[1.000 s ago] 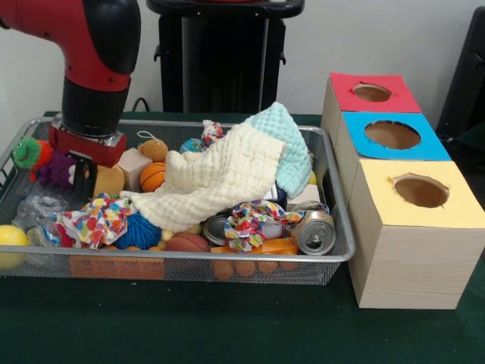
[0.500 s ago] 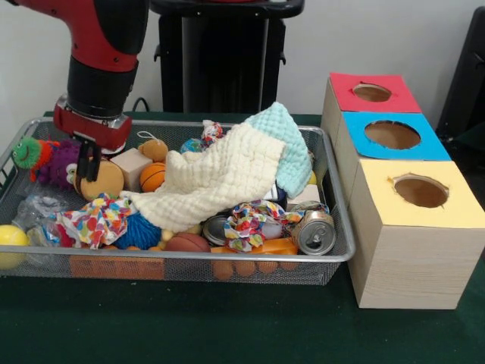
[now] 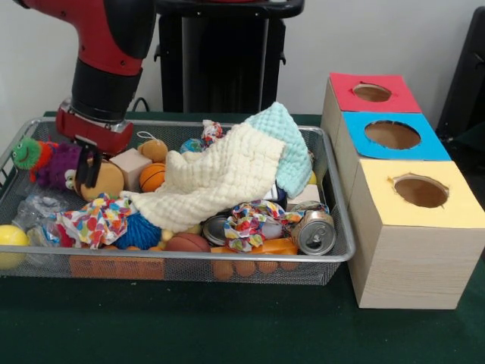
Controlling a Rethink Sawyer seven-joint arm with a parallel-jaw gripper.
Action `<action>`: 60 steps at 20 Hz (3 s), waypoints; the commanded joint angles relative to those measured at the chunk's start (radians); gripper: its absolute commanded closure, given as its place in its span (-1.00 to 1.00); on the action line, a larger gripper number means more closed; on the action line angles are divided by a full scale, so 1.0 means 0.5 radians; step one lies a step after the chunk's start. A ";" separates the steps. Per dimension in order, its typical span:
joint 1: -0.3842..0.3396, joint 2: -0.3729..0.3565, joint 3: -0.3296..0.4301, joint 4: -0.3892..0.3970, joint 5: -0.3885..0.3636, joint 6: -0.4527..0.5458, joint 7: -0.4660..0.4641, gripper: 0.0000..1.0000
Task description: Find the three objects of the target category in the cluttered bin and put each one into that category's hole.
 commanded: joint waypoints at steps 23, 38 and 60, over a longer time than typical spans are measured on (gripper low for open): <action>-0.326 0.259 0.388 -0.002 -0.063 0.325 -0.001 -1.00; -0.300 -0.069 0.332 0.101 -0.046 0.602 -0.078 -1.00; -0.385 0.198 0.586 -0.675 -0.117 1.206 -0.368 -1.00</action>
